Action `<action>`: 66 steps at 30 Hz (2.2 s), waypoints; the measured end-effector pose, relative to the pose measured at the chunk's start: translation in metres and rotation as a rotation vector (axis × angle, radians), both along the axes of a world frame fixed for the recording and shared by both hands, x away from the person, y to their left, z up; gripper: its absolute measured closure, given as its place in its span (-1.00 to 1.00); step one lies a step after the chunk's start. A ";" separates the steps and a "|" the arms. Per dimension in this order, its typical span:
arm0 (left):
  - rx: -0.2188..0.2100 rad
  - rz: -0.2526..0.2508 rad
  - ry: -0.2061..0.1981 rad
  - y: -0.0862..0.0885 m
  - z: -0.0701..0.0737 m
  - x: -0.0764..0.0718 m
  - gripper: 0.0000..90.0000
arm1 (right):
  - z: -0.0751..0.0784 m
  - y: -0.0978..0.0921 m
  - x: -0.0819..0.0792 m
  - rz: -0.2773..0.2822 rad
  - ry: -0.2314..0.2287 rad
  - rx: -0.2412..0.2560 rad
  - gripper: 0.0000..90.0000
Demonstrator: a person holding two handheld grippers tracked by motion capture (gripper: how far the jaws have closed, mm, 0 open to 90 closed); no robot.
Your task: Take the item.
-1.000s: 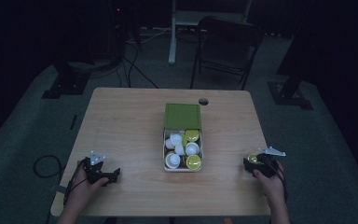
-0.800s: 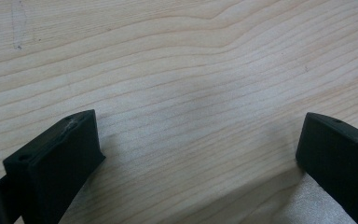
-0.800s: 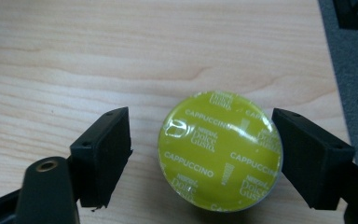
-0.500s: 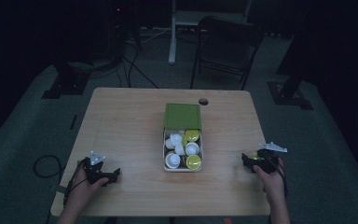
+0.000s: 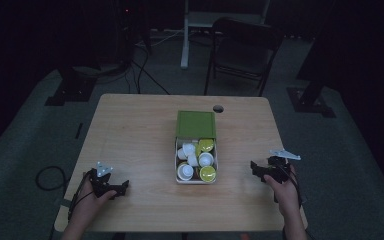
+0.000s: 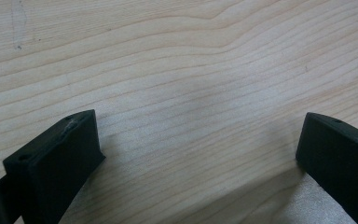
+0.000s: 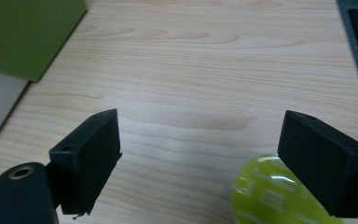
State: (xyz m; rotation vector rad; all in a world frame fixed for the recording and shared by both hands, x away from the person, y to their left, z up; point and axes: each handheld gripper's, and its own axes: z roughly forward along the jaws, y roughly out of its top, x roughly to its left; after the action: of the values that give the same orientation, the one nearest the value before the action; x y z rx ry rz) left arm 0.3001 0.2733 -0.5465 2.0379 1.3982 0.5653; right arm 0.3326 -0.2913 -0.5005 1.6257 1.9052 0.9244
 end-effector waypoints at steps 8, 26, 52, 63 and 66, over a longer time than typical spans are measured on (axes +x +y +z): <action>0.001 0.000 0.000 0.000 0.000 0.000 -1.00 | -0.001 0.012 0.001 0.045 -0.003 0.021 -0.72; 0.001 0.000 0.000 0.000 0.000 0.000 -1.00 | -0.017 0.033 0.000 0.149 0.003 0.069 -0.72; 0.002 -0.002 0.000 0.000 0.000 0.000 -1.00 | -0.038 0.060 -0.010 0.438 0.069 0.002 -0.72; 0.001 -0.001 0.000 0.000 0.000 0.000 -1.00 | -0.043 0.067 -0.012 0.485 0.071 -0.036 -0.72; 0.000 -0.001 0.000 0.000 0.000 0.000 -1.00 | -0.048 0.070 -0.013 0.499 0.020 -0.086 -0.77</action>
State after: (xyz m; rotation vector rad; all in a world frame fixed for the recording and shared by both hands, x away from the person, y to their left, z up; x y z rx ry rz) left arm 0.3002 0.2734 -0.5464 2.0389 1.3975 0.5650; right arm 0.3192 -0.2217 -0.5485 1.1284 2.3822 0.9938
